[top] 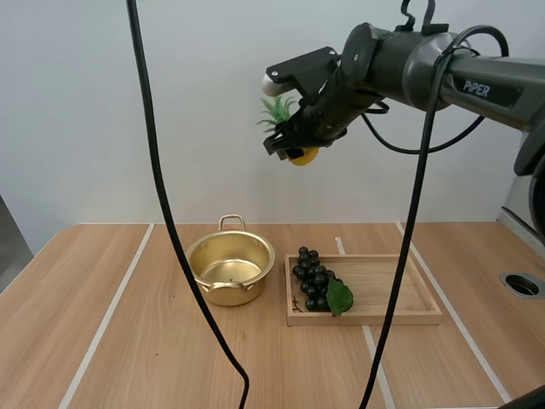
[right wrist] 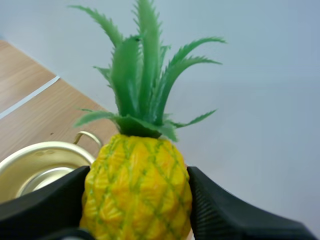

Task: Open the pot, put the pineapple inside, and close it

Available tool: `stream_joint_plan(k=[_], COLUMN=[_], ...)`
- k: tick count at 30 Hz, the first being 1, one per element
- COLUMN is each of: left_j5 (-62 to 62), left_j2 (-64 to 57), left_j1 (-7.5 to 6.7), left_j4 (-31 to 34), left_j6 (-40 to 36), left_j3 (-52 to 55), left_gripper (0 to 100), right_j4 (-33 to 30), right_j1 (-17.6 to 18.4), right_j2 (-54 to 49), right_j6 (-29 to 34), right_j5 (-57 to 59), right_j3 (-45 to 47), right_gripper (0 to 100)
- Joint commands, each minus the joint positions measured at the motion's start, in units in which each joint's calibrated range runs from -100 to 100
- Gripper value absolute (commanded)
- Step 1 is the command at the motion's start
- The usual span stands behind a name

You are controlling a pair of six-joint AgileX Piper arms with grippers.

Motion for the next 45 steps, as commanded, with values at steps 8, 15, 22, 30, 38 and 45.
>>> stream_joint_plan(k=[8, 15, 22, 30, 38, 45], left_j5=[5.43, 6.95, 7.89, 9.07, 9.64, 11.11], left_j2=[-1.09, -1.09, -1.09, -1.09, -0.96, -0.96], left_j1=[0.09, 0.09, 0.09, 0.09, 0.09, 0.09], left_j4=[0.56, 2.71, 2.71, 2.71, 2.71, 2.71], left_j6=[0.23, 0.23, 0.23, 0.23, 0.23, 0.23], left_j3=[-1.06, -1.06, -1.06, -1.06, -1.06, -1.06], left_gripper=[0, 0, 0, 0, 0, 0], right_j4=[-0.51, -0.03, 0.39, 0.28, 0.11, 0.37], right_j1=[5.63, 7.88, 8.51, 8.59, 8.59, 8.59], right_j2=[10.18, 17.24, 20.91, 25.19, 25.46, 28.46], right_j6=[-4.18, -4.18, -4.18, -4.18, -4.18, -4.18], right_j5=[6.96, 11.75, 10.9, 10.94, 11.75, 10.35], right_j3=[-0.48, -0.48, -0.48, -0.48, -0.34, -0.2], right_gripper=[0, 0, 0, 0, 0, 0])
